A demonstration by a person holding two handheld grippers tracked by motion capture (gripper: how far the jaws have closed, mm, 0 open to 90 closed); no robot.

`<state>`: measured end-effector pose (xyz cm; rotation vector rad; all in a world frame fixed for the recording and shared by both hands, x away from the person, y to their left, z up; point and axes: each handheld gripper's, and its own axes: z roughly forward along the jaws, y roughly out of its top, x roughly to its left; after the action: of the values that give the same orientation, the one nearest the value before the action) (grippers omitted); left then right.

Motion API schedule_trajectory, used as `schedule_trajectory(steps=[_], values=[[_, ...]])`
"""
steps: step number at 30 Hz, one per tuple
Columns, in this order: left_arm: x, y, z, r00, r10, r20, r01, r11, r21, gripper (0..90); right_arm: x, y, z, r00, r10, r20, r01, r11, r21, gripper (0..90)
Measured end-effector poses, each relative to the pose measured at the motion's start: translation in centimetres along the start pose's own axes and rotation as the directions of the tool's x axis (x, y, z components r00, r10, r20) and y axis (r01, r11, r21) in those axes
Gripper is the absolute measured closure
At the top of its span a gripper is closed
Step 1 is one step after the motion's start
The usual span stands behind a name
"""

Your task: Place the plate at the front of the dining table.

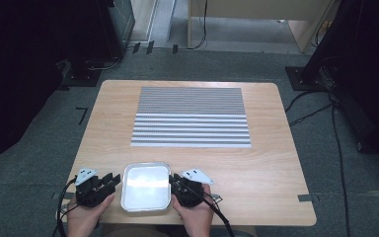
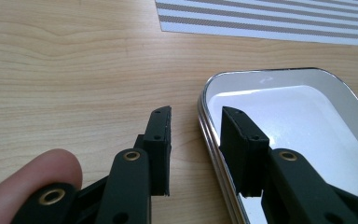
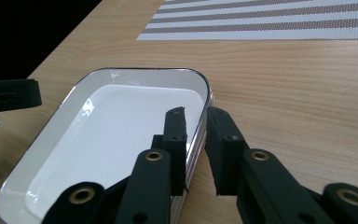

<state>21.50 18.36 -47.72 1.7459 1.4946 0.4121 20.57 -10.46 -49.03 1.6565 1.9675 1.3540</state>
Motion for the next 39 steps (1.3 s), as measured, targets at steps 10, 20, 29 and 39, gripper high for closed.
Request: schedule_trajectory(steps=[10, 20, 29, 39], values=[[-0.4, 0.0, -0.2, 0.9999, 0.002, 0.016, -0.002, 1.0000, 0.004, 69.5, 0.5, -0.3, 0.5, 0.9980, 0.062, 0.009, -0.062, 0.998, 0.001, 89.2], [-1.0, -0.4, 0.0, 0.9997, 0.021, 0.011, -0.022, 0.9990, 0.039, 77.8, 1.1, -0.7, 1.0, 0.9956, 0.071, 0.062, -0.070, 0.997, -0.008, 89.1], [-1.8, -1.2, 0.5, 0.9991, 0.043, -0.003, -0.043, 0.9966, 0.070, 77.4, 1.8, -1.4, 1.4, 0.9911, 0.038, 0.128, -0.036, 0.999, -0.017, 88.3], [-3.4, -2.2, 0.9, 0.9923, 0.056, -0.110, -0.051, 0.9976, 0.047, 82.1, 2.6, -1.6, 1.5, 0.9804, 0.057, 0.189, -0.050, 0.998, -0.045, 89.8]])
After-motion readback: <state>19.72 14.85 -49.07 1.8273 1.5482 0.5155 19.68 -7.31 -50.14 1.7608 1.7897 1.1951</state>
